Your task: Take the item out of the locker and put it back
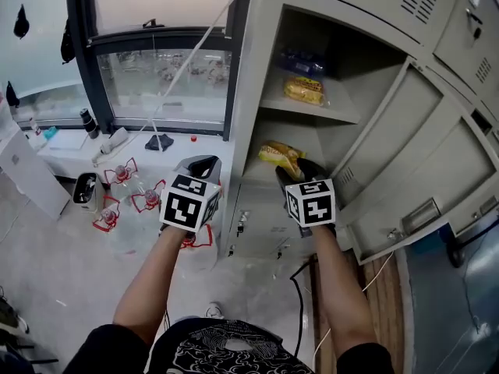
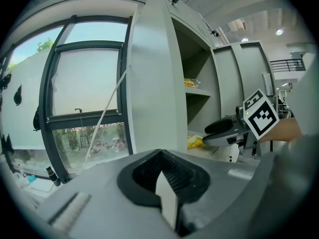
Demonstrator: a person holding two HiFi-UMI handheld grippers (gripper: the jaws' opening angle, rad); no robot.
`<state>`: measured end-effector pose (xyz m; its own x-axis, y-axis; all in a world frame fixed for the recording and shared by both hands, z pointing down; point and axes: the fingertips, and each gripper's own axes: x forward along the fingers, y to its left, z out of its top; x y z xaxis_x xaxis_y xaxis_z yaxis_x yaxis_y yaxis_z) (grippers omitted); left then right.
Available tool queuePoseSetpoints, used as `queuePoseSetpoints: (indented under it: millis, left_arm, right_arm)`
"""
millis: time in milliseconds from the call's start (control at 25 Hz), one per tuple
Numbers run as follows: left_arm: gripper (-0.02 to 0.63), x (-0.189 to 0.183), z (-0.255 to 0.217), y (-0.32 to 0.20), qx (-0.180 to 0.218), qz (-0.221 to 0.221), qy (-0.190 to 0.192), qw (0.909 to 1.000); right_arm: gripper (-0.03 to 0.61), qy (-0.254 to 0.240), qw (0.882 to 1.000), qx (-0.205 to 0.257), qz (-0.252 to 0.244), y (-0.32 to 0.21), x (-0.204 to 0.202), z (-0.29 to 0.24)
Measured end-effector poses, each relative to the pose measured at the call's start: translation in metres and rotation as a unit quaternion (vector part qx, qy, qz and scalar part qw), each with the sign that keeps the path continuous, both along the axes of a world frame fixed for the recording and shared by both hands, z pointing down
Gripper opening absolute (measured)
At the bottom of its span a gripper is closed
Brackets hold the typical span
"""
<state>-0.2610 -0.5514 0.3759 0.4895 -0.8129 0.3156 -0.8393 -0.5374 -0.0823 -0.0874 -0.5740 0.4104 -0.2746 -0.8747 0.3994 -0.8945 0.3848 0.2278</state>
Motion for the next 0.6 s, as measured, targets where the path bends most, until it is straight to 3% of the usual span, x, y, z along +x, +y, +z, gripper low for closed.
queuePoseSetpoints:
  millis: [600]
  left_arm:
    - [0.0,-0.006,-0.002,-0.018,0.007,0.019,0.002,0.9998]
  right_arm:
    - [0.159,0.082,0.996,-0.011,0.021,-0.026,0.006,0.02]
